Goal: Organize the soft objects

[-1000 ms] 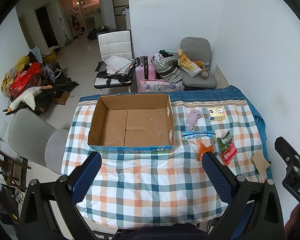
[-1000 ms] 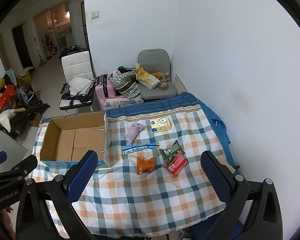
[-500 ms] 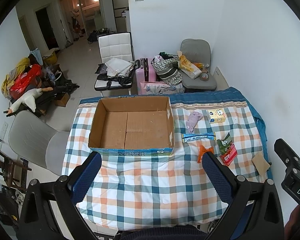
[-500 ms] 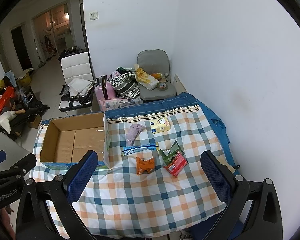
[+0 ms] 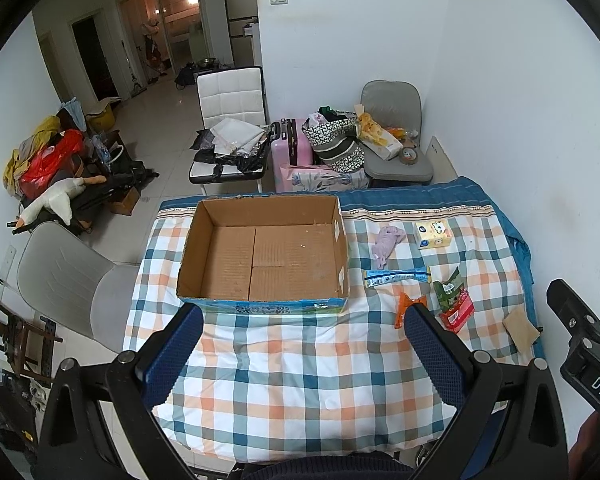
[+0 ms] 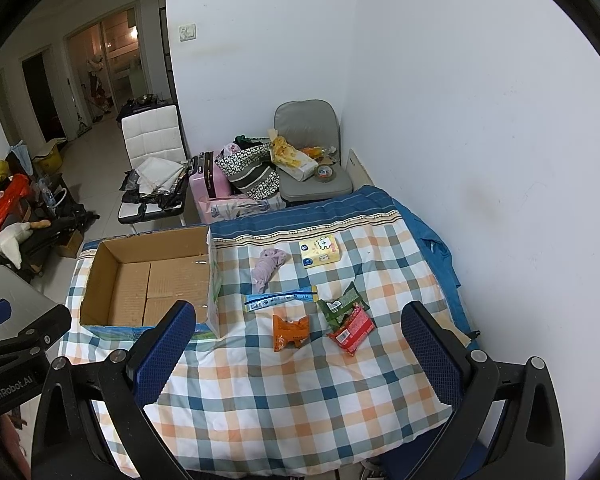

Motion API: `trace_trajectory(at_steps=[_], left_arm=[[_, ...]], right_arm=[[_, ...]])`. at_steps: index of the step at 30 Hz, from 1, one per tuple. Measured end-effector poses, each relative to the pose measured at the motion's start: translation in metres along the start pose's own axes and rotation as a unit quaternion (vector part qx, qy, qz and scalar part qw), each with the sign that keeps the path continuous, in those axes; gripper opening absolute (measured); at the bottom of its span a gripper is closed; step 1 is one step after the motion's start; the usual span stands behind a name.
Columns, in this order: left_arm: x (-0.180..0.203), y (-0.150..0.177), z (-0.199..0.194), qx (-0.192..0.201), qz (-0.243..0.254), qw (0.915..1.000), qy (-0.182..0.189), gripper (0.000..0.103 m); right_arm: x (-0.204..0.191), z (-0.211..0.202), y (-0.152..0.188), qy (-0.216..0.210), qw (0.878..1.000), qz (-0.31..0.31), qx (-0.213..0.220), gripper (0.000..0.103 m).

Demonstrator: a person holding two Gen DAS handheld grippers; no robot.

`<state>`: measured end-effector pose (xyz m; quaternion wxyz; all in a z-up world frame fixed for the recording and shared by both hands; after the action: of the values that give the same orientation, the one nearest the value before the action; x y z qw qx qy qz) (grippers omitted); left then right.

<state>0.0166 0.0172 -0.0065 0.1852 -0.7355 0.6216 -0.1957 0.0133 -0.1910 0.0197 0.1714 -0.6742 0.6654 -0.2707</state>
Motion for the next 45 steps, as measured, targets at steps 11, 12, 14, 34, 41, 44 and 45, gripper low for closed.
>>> trace_trajectory(at_steps=[11,12,14,34,41,44,45], left_arm=[[-0.001,0.000,0.000,0.001,0.001,1.0000,0.000,0.103],[0.000,0.001,0.000,0.001,0.001,1.0000,0.000,0.103],[-0.003,-0.003,0.000,-0.002,0.001,1.0000,0.001,0.103],[0.066,-0.060,0.124,-0.040,0.039,0.9981,0.026,0.103],[0.143,-0.082,0.241,-0.122,0.059,0.9887,0.064,0.103],[0.191,-0.088,0.283,-0.137,0.100,0.9827,0.074,0.103],[0.210,-0.088,0.299,-0.149,0.121,0.9780,0.081,0.103]], right_arm=[[0.001,0.001,0.000,0.000,1.000,0.001,0.001,0.103],[0.001,0.001,0.000,0.000,1.000,0.001,0.000,0.103],[0.002,0.001,-0.001,0.001,1.000,0.002,-0.001,0.103],[0.065,0.116,0.013,-0.036,0.991,0.104,-0.079,0.103],[0.147,0.245,0.027,-0.016,0.971,0.187,-0.149,0.103],[0.176,0.304,0.038,-0.011,0.960,0.212,-0.182,0.103],[0.182,0.321,0.042,-0.021,0.956,0.220,-0.194,0.103]])
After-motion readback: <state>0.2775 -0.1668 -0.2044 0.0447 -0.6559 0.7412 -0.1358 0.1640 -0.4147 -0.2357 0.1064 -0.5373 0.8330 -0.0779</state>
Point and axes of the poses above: each gripper's, at about its wrist camera, not at the fingertips, and z roughly the way its jaws point, x to its right, y to its underside, the point moved 2 cm from there along z, roughly the way its jaws point, and after that the axes turned 6 degrees about -z, right-handed, at the moved point
